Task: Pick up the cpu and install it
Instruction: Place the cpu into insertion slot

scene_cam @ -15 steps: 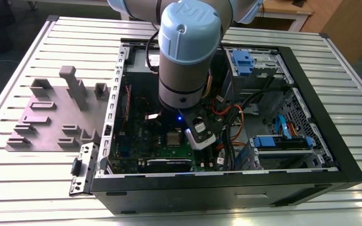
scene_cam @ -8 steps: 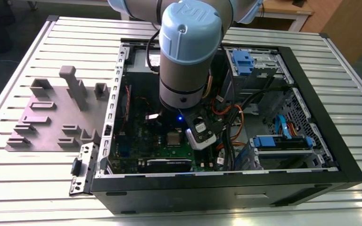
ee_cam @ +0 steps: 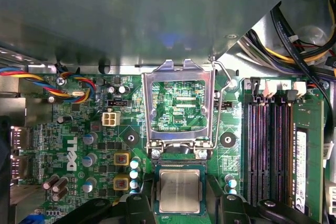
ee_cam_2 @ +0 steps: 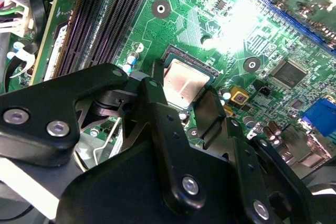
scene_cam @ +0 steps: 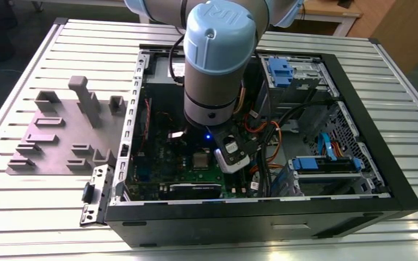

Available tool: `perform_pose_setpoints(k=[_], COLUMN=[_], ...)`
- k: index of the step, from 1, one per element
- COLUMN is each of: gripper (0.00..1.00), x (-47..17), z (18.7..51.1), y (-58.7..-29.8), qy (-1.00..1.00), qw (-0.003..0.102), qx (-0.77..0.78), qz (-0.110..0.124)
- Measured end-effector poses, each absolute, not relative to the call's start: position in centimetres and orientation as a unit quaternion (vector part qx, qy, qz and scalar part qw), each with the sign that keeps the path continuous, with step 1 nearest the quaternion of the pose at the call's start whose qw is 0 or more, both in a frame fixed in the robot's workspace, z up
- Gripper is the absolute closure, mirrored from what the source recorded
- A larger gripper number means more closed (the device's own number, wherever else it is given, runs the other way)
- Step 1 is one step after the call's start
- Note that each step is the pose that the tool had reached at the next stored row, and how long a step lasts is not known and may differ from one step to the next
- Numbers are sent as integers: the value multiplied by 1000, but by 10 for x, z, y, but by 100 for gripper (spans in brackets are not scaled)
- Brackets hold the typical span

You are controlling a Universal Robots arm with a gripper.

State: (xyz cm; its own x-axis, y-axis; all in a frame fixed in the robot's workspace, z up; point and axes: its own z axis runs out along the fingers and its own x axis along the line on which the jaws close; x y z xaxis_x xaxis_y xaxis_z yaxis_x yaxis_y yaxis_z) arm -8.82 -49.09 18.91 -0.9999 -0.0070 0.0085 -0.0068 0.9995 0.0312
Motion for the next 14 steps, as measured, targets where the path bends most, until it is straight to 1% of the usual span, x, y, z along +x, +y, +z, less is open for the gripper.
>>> perform_pose_setpoints(k=[6,7,14], gripper=[51,45,45], x=[-88,-88,-86], z=[189,189,189], y=[-491,-491,-491], qy=[-1000,-1000,-1000], qw=[4,4,4], qx=[3,3,3], qz=[-16,-16,-16])
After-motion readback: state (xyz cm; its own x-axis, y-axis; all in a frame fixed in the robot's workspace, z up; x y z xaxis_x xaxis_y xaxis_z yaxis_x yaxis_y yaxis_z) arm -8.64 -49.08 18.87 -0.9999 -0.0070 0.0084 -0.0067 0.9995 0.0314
